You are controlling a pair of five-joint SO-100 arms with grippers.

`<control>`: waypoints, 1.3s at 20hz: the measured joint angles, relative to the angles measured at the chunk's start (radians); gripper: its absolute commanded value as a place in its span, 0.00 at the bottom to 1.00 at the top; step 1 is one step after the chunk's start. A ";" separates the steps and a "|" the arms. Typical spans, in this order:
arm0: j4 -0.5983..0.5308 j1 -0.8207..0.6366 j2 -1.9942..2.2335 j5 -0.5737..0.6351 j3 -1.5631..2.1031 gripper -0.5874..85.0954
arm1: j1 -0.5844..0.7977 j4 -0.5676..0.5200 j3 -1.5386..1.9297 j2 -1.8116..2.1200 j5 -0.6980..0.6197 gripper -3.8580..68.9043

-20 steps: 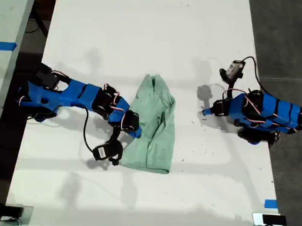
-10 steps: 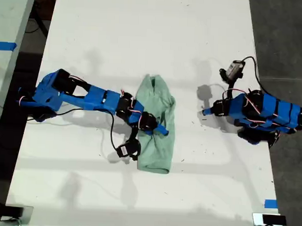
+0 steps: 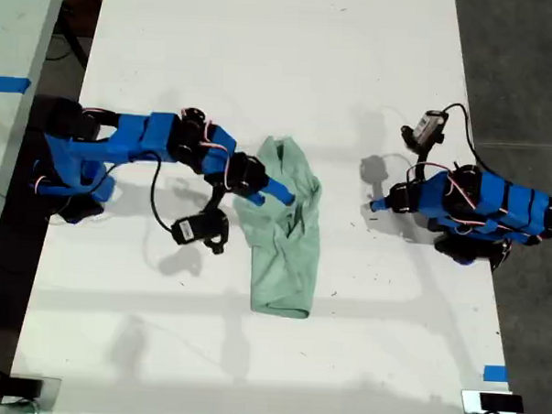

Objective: Fold t shirt

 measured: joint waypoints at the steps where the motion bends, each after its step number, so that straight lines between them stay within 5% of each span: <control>1: 0.005 -0.038 0.100 0.018 0.081 0.05 | 0.000 0.000 0.000 0.000 0.000 0.05; 3: -0.086 -0.153 0.357 0.092 0.353 0.00 | 0.000 0.000 0.000 0.000 0.000 0.05; 8: -0.540 -0.460 1.279 0.307 1.457 0.00 | 0.000 0.000 0.000 0.000 0.000 0.05; 12: -0.434 -0.529 2.008 0.390 2.100 0.00 | 0.002 0.008 0.000 0.000 0.000 0.05; 26: -0.380 -0.535 2.095 0.341 2.117 0.00 | 0.000 0.008 0.000 0.000 0.000 0.05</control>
